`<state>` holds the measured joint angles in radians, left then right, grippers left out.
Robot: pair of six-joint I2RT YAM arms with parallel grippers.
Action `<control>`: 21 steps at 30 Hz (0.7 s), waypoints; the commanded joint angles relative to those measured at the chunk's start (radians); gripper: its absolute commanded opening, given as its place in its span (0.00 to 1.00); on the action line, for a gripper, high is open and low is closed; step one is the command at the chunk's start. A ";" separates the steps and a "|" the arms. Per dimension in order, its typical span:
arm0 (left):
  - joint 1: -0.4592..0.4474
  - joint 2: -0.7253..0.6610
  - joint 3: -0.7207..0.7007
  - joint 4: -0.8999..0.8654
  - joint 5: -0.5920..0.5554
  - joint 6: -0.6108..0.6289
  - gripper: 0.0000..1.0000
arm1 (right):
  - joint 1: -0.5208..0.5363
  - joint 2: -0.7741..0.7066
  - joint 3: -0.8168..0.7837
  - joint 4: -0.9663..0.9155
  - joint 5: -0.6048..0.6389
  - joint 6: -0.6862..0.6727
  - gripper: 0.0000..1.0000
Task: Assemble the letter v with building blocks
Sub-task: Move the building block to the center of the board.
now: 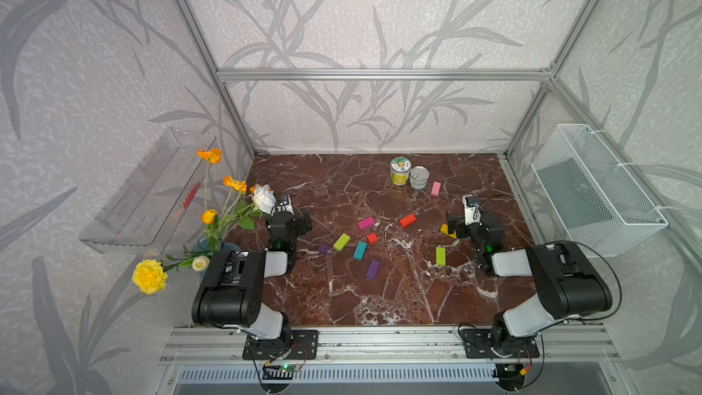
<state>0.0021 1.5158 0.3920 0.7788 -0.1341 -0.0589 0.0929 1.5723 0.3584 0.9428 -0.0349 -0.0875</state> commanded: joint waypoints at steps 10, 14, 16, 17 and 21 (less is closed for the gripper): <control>0.006 0.009 0.020 0.020 -0.013 0.013 1.00 | 0.005 0.010 0.020 0.025 0.030 0.006 0.99; 0.007 0.009 0.023 0.018 -0.010 0.013 0.99 | 0.005 0.011 0.020 0.024 0.033 0.006 0.99; 0.007 0.009 0.023 0.018 -0.010 0.012 1.00 | 0.005 0.011 0.021 0.024 0.032 0.006 0.99; 0.007 0.009 0.023 0.019 -0.010 0.011 0.99 | 0.005 0.011 0.020 0.024 0.033 0.005 0.99; 0.009 0.009 0.023 0.016 -0.005 0.010 0.99 | 0.005 0.011 0.022 0.022 0.035 0.006 0.99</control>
<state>0.0051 1.5158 0.3920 0.7788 -0.1333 -0.0589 0.0929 1.5723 0.3584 0.9455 -0.0116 -0.0864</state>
